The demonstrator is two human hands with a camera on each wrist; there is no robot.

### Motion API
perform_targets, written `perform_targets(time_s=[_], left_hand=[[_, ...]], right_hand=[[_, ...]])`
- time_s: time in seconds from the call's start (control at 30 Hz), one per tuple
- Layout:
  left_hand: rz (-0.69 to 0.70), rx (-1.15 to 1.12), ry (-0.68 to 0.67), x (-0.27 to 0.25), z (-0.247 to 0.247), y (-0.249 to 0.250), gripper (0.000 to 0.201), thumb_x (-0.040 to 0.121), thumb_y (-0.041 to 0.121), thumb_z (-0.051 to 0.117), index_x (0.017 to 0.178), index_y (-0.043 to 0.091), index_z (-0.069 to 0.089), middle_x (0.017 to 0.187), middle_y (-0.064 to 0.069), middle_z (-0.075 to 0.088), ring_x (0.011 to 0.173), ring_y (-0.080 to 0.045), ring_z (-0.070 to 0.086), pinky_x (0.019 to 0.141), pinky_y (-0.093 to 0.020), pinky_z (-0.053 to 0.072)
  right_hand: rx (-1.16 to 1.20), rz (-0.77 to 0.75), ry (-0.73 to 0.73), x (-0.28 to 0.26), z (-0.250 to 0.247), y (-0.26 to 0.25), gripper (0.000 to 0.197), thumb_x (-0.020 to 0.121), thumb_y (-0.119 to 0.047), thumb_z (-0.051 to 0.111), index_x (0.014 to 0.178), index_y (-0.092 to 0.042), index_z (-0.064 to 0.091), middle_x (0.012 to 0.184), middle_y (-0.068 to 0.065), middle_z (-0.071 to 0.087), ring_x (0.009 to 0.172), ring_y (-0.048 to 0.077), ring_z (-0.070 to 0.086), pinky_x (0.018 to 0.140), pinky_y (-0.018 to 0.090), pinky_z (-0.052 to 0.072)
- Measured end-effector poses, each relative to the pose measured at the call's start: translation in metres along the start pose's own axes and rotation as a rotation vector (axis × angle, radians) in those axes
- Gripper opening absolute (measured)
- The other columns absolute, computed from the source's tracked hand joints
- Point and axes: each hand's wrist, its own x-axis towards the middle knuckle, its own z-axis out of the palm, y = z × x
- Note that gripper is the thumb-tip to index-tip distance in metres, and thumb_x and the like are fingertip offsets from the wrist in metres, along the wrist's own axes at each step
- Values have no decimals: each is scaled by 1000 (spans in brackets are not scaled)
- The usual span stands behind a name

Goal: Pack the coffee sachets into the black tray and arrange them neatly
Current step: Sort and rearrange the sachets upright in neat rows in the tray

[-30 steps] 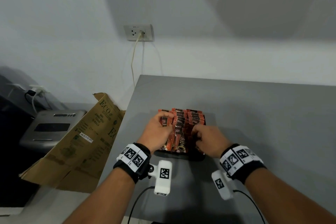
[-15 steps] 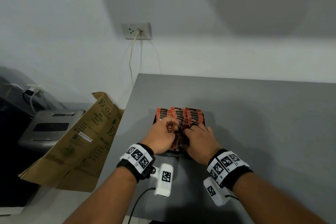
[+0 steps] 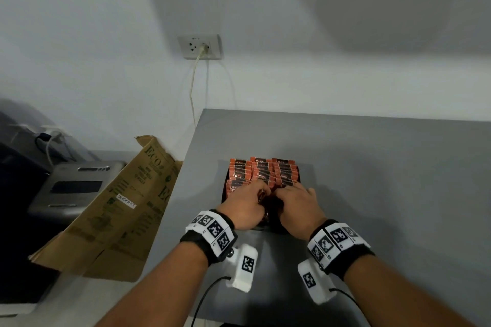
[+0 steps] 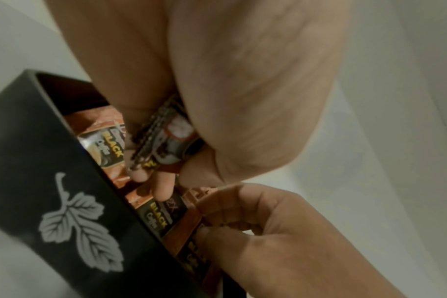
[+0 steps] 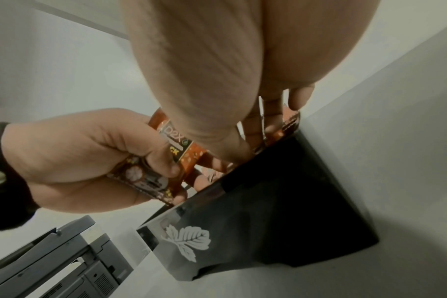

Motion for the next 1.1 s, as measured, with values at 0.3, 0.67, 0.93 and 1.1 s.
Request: perform_targets(time_s=[0.3,0.67,0.93,1.1], left_hand=[[6,14,28,2,3,-9,46,84,1,52,122,28,54,117,1,64,94,-13,64,71,-19,49],[26,-131,74,1,4,-16,39,89,3,53,119,28,56,93,2,65,57,-6,59,49,-21,45],[38,-625,204,-2,-10,-15,43,81,4,67,113,33,66,96,-11,75,77,-35,67,78,-51,57],[133,-799,181,1,-12,-6,47,71,-3,77,114,6,62,101,-21,71,88,-31,67,85,-48,54]], right_hand=[[-102,-3,68,-2,1,8,26,87,-13,51,107,-23,62,108,-5,62,103,20,53,85,34,30],[-154,-36,81,-5,4,7,19,87,-30,58,99,-24,70,102,-6,63,103,18,53,86,34,31],[522,3,185,-3,-30,-12,19,88,-23,71,107,-26,70,98,-15,66,89,1,61,82,15,48],[741,17,178,9,-49,-27,23,84,-10,75,98,-28,74,91,-8,73,83,5,67,78,17,53]])
